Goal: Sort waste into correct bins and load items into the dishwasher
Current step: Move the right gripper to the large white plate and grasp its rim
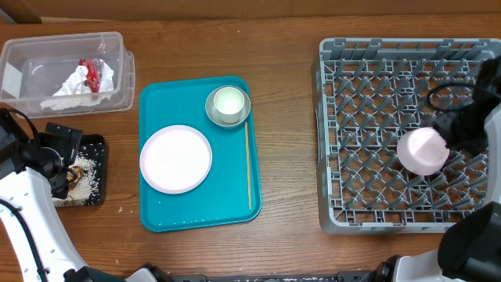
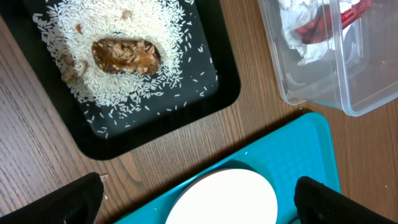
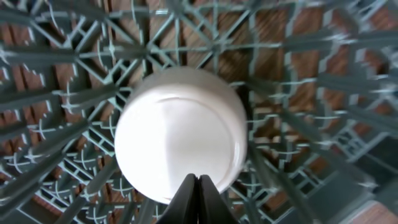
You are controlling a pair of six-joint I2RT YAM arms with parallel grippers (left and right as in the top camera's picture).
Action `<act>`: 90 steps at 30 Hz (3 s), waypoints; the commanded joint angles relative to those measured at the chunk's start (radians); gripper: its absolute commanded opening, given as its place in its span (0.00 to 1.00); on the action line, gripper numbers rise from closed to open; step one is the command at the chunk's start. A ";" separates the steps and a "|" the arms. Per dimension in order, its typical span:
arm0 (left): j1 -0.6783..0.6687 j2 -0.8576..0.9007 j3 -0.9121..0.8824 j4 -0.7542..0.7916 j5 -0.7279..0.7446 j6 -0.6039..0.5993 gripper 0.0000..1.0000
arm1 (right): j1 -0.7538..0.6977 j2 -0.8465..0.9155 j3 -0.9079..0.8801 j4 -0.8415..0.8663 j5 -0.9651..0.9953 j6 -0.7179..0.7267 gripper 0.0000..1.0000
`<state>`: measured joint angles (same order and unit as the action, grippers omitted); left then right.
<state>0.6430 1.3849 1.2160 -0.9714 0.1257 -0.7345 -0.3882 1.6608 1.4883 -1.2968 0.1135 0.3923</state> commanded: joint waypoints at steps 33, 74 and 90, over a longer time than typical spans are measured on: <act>-0.002 0.002 -0.002 0.001 -0.010 -0.014 1.00 | 1.234 0.258 0.082 0.529 -0.290 0.420 1.00; -0.002 0.002 -0.002 0.001 -0.010 -0.014 1.00 | 1.457 0.464 0.082 0.568 0.012 0.761 0.49; -0.002 0.002 -0.002 0.001 -0.010 -0.013 1.00 | 1.423 0.492 0.082 0.555 0.023 0.760 0.17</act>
<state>0.6430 1.3849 1.2160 -0.9714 0.1257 -0.7345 1.0599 2.1517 1.5520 -0.7208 0.1196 1.1484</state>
